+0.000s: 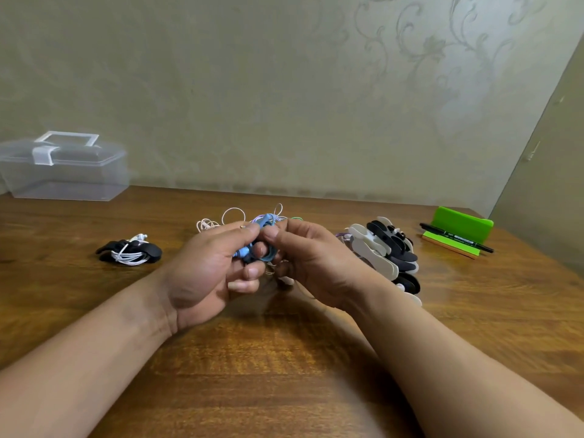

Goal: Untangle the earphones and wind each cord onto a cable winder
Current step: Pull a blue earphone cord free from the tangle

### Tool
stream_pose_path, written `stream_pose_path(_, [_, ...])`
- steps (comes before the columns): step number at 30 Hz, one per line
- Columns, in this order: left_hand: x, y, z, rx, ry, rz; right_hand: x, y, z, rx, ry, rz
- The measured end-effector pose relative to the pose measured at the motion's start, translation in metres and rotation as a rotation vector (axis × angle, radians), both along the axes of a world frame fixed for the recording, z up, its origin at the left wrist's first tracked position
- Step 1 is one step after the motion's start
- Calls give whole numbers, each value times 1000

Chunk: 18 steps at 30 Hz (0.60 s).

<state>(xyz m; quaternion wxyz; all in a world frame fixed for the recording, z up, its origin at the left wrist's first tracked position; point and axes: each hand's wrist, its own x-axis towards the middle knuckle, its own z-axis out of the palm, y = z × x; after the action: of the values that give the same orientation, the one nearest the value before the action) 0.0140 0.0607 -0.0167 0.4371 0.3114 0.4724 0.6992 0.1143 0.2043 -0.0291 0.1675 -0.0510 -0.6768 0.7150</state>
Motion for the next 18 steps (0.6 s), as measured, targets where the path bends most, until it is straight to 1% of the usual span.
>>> stream_pose_path(4, [-5,-4,3,25,-17,-40,0,-1,-2,55,55,-12])
stream_pose_path(8, [-9,-6,6,32,-37,-68,1,-2,1,62,58,-31])
stream_pose_path(12, [-13,-3,5,28,-26,-20,0,-5,-3,92,62,-71])
stream_pose_path(18, [-15,1,5,66,-86,-3,-5,-10,-4,-12,98,-92])
